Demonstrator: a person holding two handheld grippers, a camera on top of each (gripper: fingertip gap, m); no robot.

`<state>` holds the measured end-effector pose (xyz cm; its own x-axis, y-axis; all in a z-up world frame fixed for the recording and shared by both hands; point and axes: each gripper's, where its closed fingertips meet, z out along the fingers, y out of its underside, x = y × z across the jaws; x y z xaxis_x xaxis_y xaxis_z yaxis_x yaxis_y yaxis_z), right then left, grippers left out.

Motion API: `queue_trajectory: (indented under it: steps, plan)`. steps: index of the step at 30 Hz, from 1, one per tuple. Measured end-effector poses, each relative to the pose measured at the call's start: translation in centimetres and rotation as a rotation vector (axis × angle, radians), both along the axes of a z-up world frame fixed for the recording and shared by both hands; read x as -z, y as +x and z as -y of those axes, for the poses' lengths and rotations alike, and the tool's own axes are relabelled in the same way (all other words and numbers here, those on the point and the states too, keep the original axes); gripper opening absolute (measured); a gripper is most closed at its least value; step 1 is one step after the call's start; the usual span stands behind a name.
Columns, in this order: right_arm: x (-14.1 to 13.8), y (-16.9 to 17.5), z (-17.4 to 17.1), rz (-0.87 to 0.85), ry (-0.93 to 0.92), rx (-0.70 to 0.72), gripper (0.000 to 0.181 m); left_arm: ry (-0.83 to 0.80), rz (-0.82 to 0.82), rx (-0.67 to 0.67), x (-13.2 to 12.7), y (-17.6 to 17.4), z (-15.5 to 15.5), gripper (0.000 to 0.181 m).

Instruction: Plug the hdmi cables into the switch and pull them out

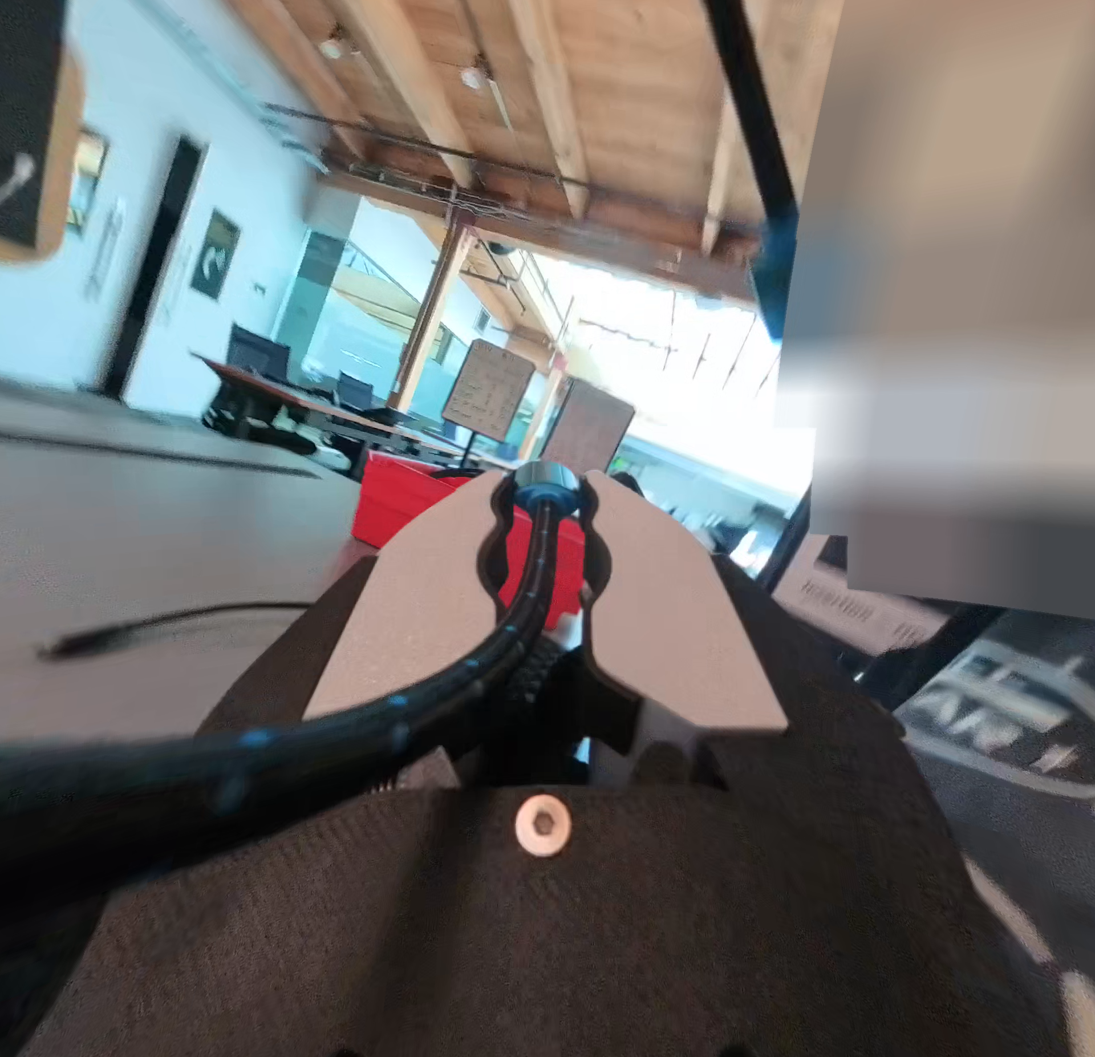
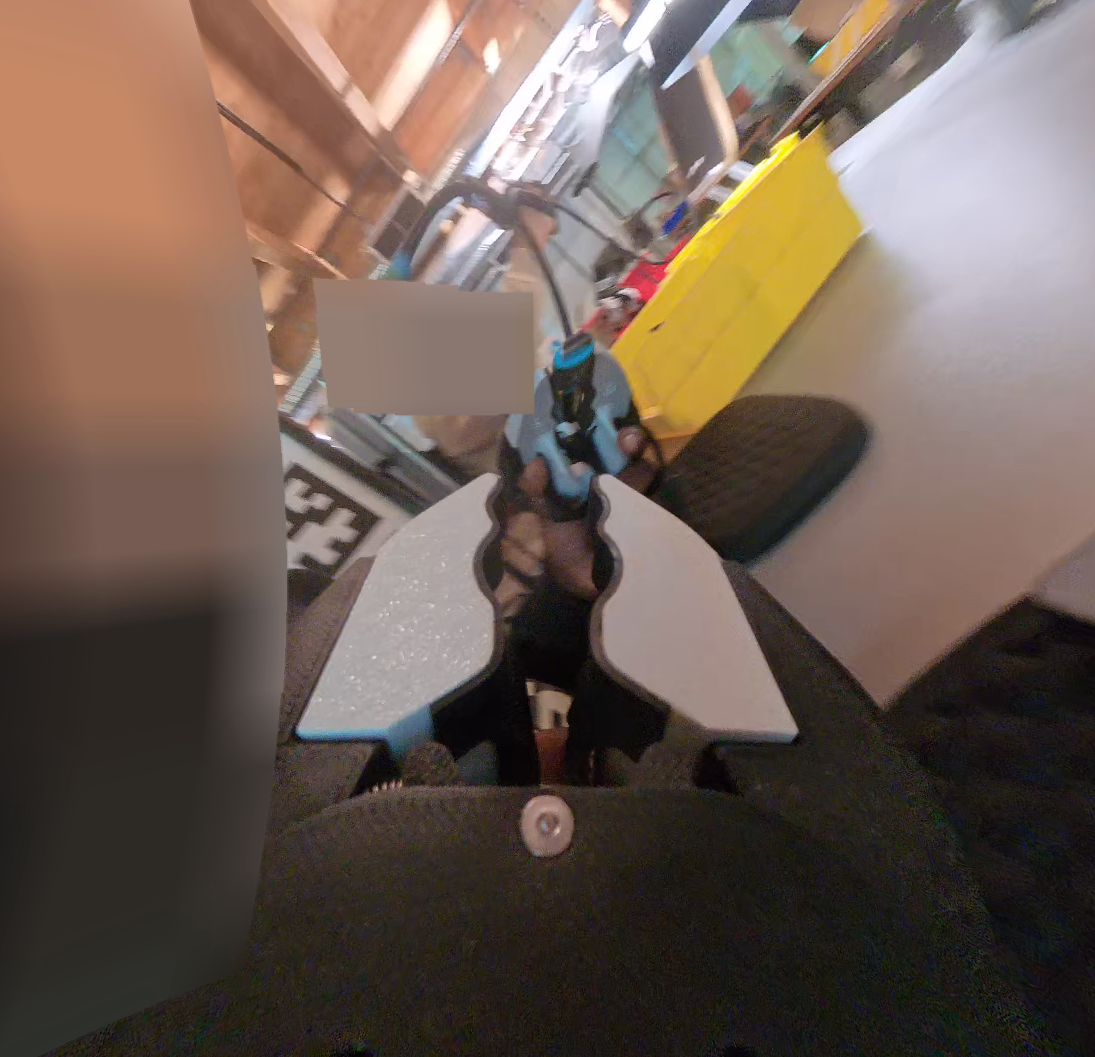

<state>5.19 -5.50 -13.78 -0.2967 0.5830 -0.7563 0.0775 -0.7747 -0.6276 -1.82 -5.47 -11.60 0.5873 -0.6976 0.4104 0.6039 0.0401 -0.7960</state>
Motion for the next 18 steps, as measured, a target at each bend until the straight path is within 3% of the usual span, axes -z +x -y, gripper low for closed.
queue_trajectory:
  steps: [4,8,12,18]
  plan:
    - [1.0,1.6,-3.7,0.147,0.365,0.136,0.049,-0.125,0.022,0.067,1.2,0.2,-0.3,0.02]
    - [3.9,2.7,-6.8,0.386,0.767,0.138,0.08,-0.109,0.026,0.1,0.9,0.2,-0.1,0.02]
    - [7.3,3.1,-8.1,0.573,0.88,-0.078,0.094,-0.122,0.005,0.13,1.6,0.2,-0.1,0.02]
    - [9.9,2.4,-11.3,0.685,0.933,-0.219,0.097,-0.108,-0.062,0.13,2.1,0.7,0.1,0.02]
